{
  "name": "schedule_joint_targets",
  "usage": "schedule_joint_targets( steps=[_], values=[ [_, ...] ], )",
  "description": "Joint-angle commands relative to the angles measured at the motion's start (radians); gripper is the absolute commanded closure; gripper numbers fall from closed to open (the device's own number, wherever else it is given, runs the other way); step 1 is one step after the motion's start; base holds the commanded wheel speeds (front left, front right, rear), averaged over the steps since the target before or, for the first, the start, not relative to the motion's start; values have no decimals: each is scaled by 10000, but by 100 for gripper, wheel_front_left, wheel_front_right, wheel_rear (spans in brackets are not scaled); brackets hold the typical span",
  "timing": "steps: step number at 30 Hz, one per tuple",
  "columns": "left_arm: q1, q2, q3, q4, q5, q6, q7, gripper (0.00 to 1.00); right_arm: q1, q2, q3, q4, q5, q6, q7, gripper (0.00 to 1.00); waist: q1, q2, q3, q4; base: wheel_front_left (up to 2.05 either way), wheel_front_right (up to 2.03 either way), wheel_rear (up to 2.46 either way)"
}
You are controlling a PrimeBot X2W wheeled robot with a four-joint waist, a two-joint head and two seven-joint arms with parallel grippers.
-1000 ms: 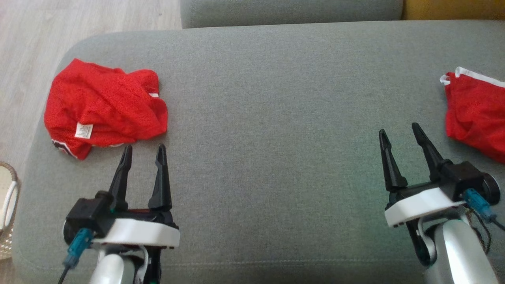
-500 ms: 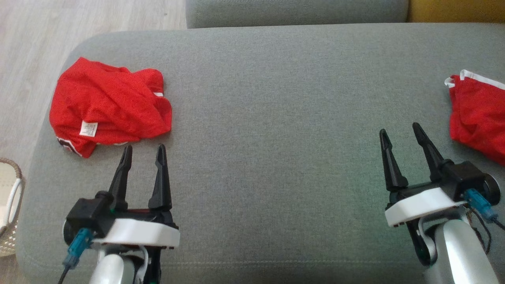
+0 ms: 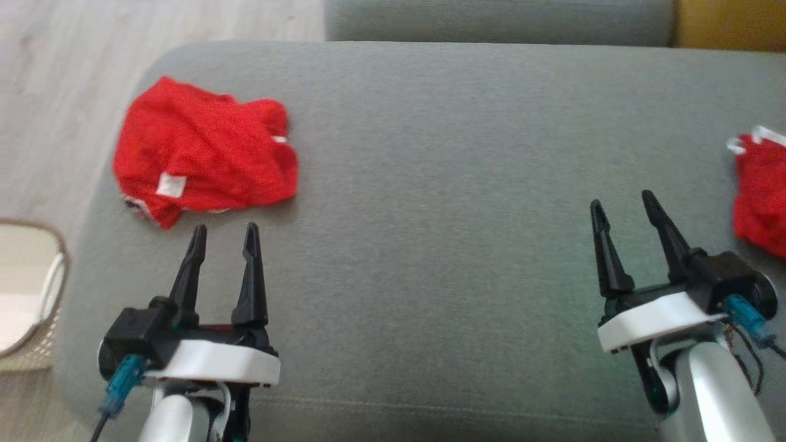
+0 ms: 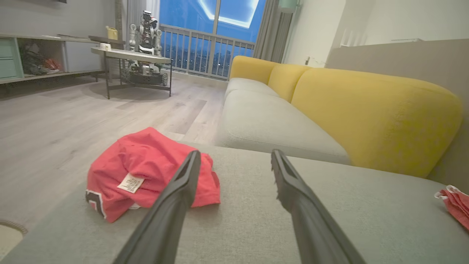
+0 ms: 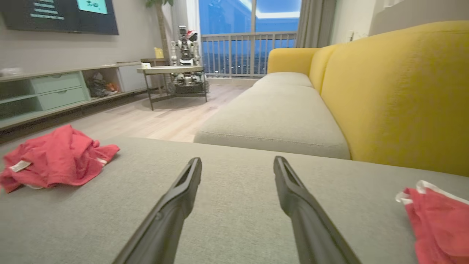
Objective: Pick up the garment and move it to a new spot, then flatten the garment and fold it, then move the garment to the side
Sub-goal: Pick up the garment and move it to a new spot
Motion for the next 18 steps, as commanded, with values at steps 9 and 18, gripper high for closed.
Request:
schedule_joint_targets(
  steps=[9,18],
  values=[
    [-210,12,475,-307,-42,40,-51,0,5,28,570,-253,-36,-4,-93,0,0,0,-101,1646,0,0,0],
    [-64,12,844,-188,-382,80,-51,0,-32,28,740,-207,-33,-4,-93,0,0,0,-27,2303,0,0,0]
  ],
)
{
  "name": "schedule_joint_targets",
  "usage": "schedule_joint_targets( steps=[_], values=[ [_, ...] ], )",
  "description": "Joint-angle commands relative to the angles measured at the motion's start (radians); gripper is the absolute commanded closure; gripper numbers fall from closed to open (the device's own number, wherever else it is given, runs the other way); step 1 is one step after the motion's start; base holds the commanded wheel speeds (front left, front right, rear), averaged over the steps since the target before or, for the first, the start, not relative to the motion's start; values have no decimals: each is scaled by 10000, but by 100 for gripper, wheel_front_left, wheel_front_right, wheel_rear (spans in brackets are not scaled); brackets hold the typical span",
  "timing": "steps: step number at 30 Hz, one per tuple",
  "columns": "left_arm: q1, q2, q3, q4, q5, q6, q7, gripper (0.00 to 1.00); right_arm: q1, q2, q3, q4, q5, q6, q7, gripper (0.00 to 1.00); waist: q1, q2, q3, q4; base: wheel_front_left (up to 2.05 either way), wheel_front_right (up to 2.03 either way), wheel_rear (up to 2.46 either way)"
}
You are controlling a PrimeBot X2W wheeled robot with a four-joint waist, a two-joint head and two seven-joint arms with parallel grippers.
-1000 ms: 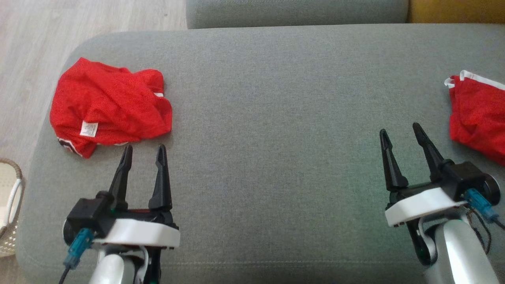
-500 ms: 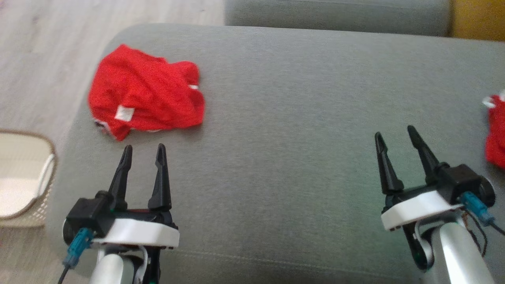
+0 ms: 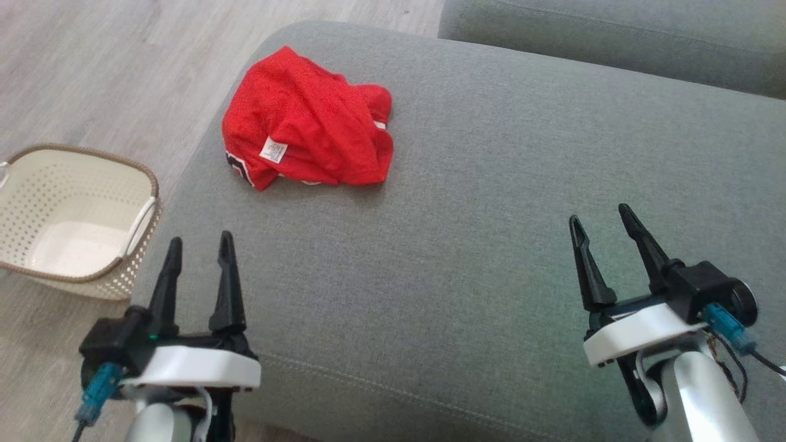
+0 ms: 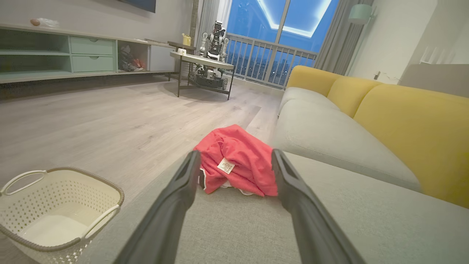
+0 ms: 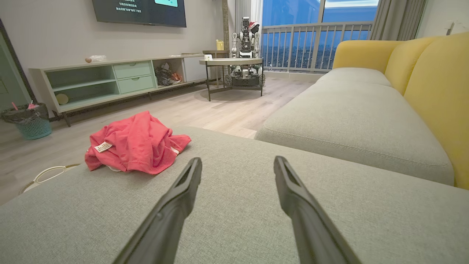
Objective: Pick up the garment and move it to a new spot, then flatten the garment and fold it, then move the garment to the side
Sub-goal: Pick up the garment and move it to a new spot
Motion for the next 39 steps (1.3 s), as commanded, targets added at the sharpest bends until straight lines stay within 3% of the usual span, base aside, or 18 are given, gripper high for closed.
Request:
schedule_joint_targets(
  steps=[1,5,8,13,17,21,22,28,39],
  values=[
    [-307,11,437,-281,-4,16,-51,0,-244,20,244,-304,-29,-4,-93,0,0,0,34,40,0,0,0],
    [-570,10,832,-99,-40,-245,-51,0,-340,20,352,-367,-119,-4,-93,0,0,0,246,14,0,0,0],
    [-1053,110,1194,298,177,-715,-51,0,-505,20,458,-399,-283,-4,-93,0,0,0,535,-156,0,0,0],
    [-2480,927,1412,1606,190,-1227,14,0,-975,20,580,-738,-633,-4,49,0,0,0,1354,-556,0,0,0],
    [-4170,1766,1229,2631,-292,-1463,641,0,-1350,20,684,-1333,-939,-4,297,0,0,0,2120,-842,0,0,0],
    [-5724,2663,947,4045,-1108,-1534,1596,0,-1668,20,886,-1892,-1130,-4,541,0,0,0,2783,-1225,0,0,0],
    [-6385,3068,485,4625,-1471,-1539,2177,0,-1831,20,936,-2179,-1027,-4,651,0,0,0,3093,-1395,0,0,0],
    [-7984,3818,-663,6032,-2794,-1543,3466,0,-2275,20,1234,-3100,-667,-4,1078,0,0,0,3875,-1798,0,0,0],
    [-9437,4085,-1786,8223,-3404,-1544,4196,0,-2534,20,1426,-4061,-541,-4,1415,0,0,0,4455,-2119,0,0,0]
  ],
)
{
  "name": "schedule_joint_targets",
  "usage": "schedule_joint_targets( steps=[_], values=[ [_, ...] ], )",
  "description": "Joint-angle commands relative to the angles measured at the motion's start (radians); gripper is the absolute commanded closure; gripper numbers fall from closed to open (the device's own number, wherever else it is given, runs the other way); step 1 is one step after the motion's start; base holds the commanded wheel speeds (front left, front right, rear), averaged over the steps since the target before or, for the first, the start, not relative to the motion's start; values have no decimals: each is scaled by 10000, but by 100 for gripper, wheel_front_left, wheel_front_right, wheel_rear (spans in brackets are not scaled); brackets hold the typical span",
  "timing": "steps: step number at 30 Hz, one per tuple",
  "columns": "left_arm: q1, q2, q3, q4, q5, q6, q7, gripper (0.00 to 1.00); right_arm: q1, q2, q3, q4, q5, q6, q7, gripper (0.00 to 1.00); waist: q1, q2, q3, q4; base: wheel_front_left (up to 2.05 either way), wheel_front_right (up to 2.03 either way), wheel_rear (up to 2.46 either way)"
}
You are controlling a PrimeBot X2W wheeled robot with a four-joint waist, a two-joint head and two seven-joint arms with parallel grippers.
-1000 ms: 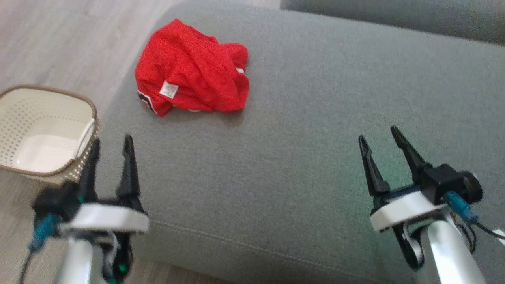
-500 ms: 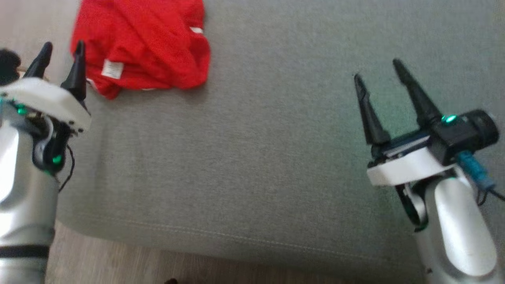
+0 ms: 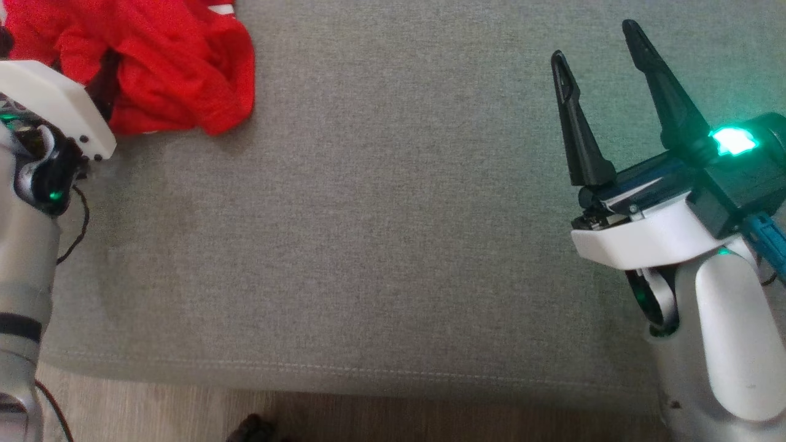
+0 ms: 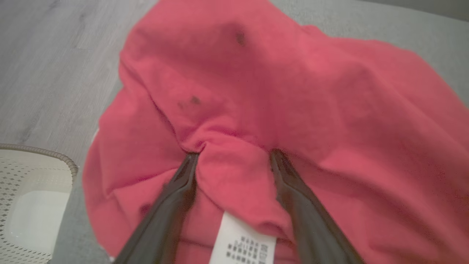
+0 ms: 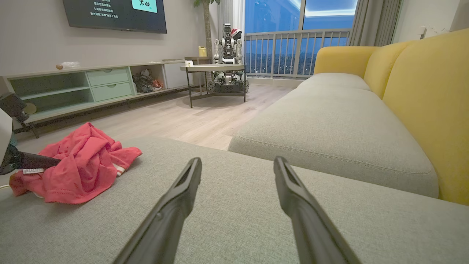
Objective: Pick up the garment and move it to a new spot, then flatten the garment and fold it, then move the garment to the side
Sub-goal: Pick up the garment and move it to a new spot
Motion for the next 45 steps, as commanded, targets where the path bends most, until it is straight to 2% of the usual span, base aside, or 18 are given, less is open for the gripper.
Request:
schedule_joint_targets(
  steps=[1,2,3,4,5,8,16,25,29,36,41,45],
  values=[
    [-365,626,90,-7,-55,11,48,0,-54,103,259,-425,42,-4,43,0,1,0,28,-23,0,0,0],
    [-429,612,-77,101,-81,11,48,0,-42,103,237,-440,34,-4,44,0,1,0,22,-15,0,0,0],
    [-471,572,-200,185,-181,11,51,31,-28,103,210,-448,29,-4,42,0,1,0,14,-6,0,0,0],
    [-507,526,-287,234,-330,11,35,83,-14,103,185,-447,20,-4,40,0,1,0,2,6,0,0,0],
    [-533,503,-399,241,-468,11,1,100,0,103,164,-437,6,-4,37,0,1,0,-17,20,0,0,0],
    [-575,601,-724,234,-746,10,-342,100,45,103,100,-372,-36,-4,29,0,1,0,-141,96,0,0,0],
    [-331,747,-1451,-263,-1285,10,-2228,100,216,103,-22,72,87,-4,-122,0,1,0,-959,291,0,0,0],
    [316,856,-1521,-1612,-1828,10,-3945,100,547,103,-266,647,450,-4,-450,0,1,0,-2431,318,0,0,0],
    [666,830,-1109,-2736,-1788,126,-4146,100,614,103,-350,813,665,-4,-524,0,1,0,-2893,185,0,0,0],
    [1544,551,-655,-5380,-1418,804,-4191,100,637,103,-449,990,797,-4,-631,0,1,0,-3374,-95,0,0,0],
    [1874,356,-879,-6628,-1277,1070,-4085,100,628,103,-472,992,903,-4,-711,0,1,0,-3466,-395,0,0,0],
    [1958,-75,-1329,-7667,-1185,1324,-3780,100,558,103,-497,897,997,-4,-761,0,1,0,-3397,-830,0,0,0]
  ],
)
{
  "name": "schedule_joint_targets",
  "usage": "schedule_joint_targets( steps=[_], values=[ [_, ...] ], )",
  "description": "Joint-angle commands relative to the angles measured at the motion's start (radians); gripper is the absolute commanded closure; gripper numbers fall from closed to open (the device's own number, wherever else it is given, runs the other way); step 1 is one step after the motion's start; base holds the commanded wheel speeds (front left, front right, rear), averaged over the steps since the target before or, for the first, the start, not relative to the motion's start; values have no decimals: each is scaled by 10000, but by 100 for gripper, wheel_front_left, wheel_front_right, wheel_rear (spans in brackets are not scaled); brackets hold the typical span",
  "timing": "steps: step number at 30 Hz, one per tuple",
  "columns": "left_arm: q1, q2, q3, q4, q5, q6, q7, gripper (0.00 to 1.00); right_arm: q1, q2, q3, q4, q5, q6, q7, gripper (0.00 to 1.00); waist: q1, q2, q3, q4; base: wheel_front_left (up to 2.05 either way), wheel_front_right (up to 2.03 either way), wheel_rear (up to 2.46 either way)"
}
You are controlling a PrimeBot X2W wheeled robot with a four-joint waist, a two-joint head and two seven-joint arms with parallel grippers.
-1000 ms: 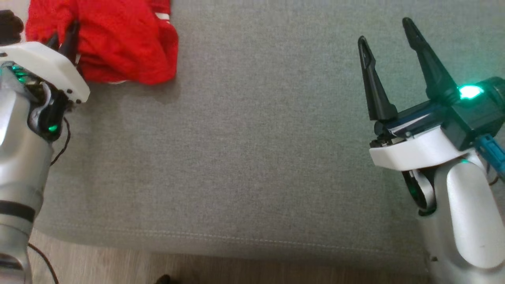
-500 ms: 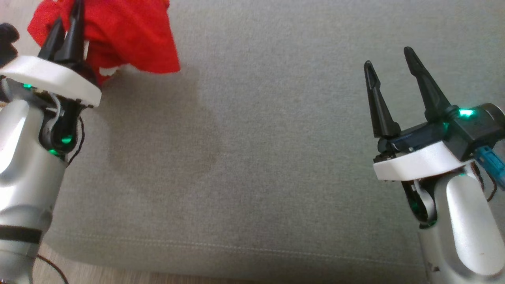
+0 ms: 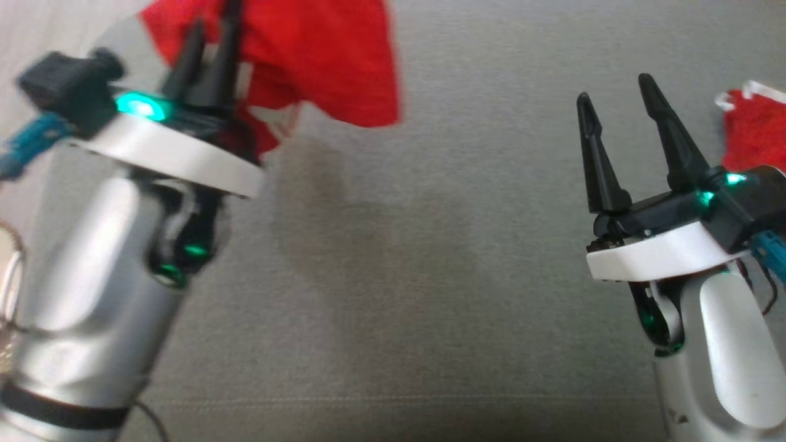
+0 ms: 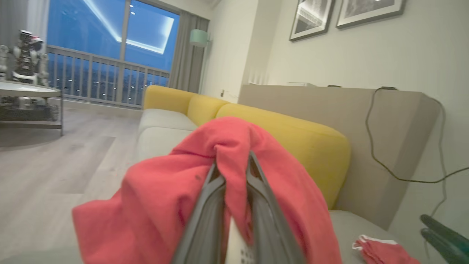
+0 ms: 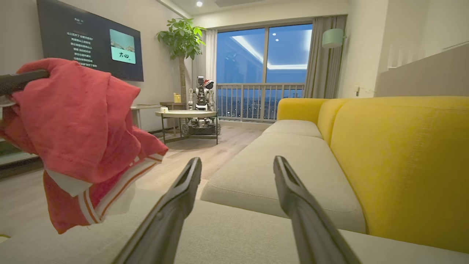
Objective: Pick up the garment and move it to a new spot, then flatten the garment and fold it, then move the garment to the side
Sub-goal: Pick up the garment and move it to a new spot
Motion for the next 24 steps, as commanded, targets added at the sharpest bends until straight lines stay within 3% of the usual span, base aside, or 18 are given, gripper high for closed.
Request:
schedule_joint_targets(
  steps=[1,7,13,14,15,16,20,24],
  values=[
    [-431,186,335,-405,126,57,52,100,-186,97,195,-393,102,-4,-68,0,1,0,59,-258,0,0,0],
    [-282,-935,-313,-311,221,554,76,100,-305,97,227,-631,218,-4,-75,0,1,0,241,-1160,0,0,0],
    [-255,-2016,-1135,1376,976,912,-213,100,-446,97,305,-790,237,-4,-49,0,1,0,509,-1949,0,0,0],
    [-240,-2176,-1264,1696,1048,915,-238,63,-445,97,322,-802,258,-4,-59,0,1,0,541,-2036,0,0,0],
    [-239,-2319,-1381,1957,1097,875,-265,18,-437,97,335,-816,275,-4,-70,0,1,0,574,-2108,0,0,0],
    [-224,-2450,-1520,2195,1064,752,-272,0,-424,97,338,-826,288,-4,-86,0,1,0,595,-2155,0,0,0],
    [-265,-2718,-1861,2581,1142,354,-352,0,-320,97,297,-833,293,-4,-144,0,1,0,589,-2157,0,0,0],
    [-202,-2714,-1512,2371,1307,366,-410,0,-203,97,272,-754,266,-4,-156,0,1,0,412,-1871,0,0,0]
  ],
)
